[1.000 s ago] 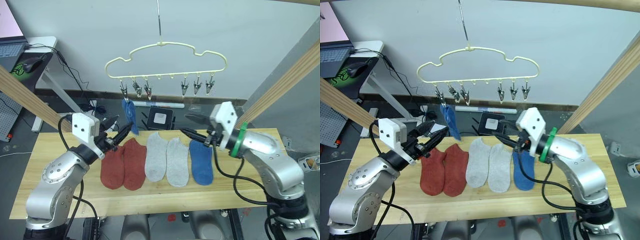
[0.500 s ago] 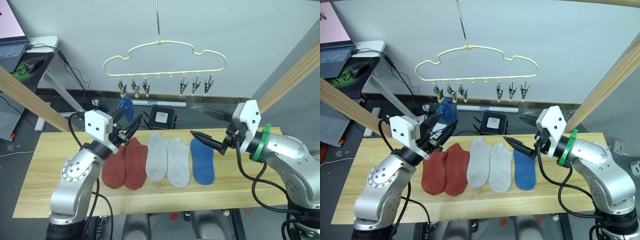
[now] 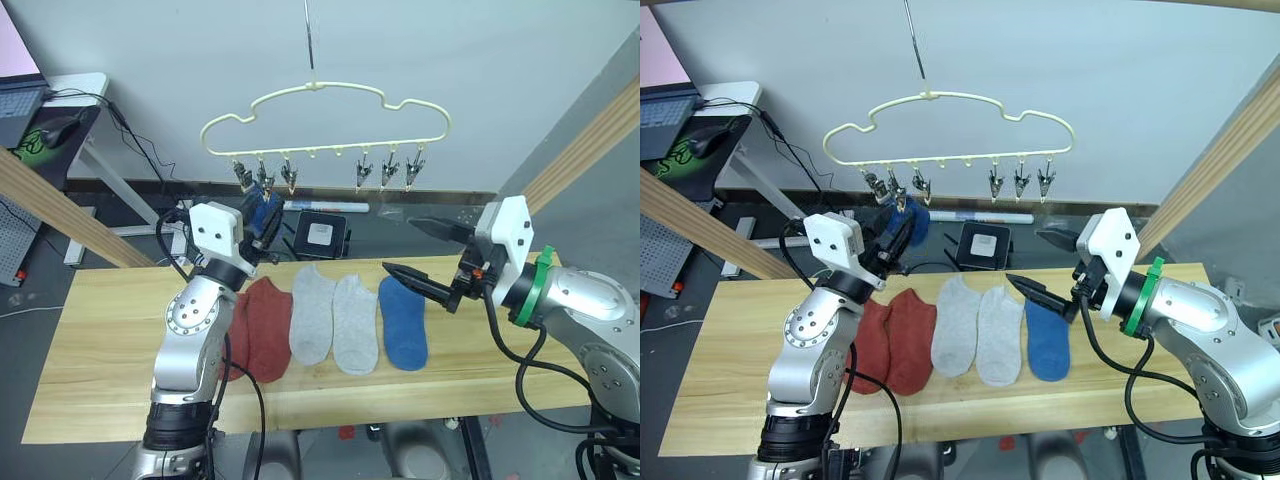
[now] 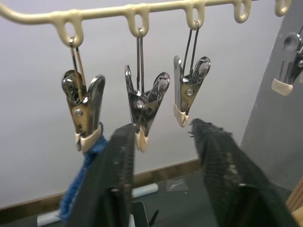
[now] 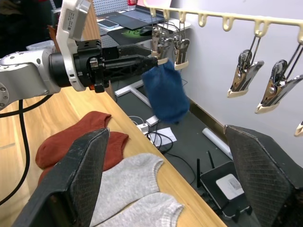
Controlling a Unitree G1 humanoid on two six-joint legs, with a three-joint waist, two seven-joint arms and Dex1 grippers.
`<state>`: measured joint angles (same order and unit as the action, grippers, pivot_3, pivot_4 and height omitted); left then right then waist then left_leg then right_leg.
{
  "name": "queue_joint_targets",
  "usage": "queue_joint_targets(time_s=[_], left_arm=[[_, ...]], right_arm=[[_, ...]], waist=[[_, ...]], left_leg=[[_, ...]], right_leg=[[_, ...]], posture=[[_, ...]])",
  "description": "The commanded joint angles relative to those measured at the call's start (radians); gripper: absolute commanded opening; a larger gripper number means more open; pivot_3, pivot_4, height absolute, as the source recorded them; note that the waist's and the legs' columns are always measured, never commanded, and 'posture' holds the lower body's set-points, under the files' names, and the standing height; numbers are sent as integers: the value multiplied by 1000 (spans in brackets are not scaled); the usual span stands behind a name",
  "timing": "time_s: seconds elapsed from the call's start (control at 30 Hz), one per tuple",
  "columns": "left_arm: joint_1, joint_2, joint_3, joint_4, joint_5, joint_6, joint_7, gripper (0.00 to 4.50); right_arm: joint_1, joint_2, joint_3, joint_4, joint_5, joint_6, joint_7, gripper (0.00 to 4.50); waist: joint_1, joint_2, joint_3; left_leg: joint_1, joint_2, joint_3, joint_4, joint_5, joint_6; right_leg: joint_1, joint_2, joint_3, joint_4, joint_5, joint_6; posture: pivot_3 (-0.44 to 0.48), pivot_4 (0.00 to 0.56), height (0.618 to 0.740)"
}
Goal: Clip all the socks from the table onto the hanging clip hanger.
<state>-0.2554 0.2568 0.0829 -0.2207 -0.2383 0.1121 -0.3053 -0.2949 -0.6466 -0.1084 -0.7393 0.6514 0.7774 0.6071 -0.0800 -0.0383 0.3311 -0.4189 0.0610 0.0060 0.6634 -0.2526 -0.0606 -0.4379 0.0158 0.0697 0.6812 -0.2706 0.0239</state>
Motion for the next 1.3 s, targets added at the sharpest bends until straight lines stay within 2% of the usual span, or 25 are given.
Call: queue_joint_targets(time_s=[0.03, 1.3], left_arm=[[-22, -15, 1, 9, 22, -46, 16, 1820], [-111, -32, 29, 53, 15, -66, 42, 1820]], right_arm=[[-5, -15, -27, -46, 28, -6, -11, 4069], [6, -35, -2, -33, 28, -40, -36, 4069]], waist=[[-1, 0, 0], [-4, 0, 0]], left_leg=[[0, 0, 0, 0, 0, 0], [0, 0, 2, -1, 0, 0]], right_leg=[[0, 0, 0, 0, 0, 0], [0, 0, 0, -1, 0, 1]], posture=[[-201, 374, 740], [-201, 362, 740]])
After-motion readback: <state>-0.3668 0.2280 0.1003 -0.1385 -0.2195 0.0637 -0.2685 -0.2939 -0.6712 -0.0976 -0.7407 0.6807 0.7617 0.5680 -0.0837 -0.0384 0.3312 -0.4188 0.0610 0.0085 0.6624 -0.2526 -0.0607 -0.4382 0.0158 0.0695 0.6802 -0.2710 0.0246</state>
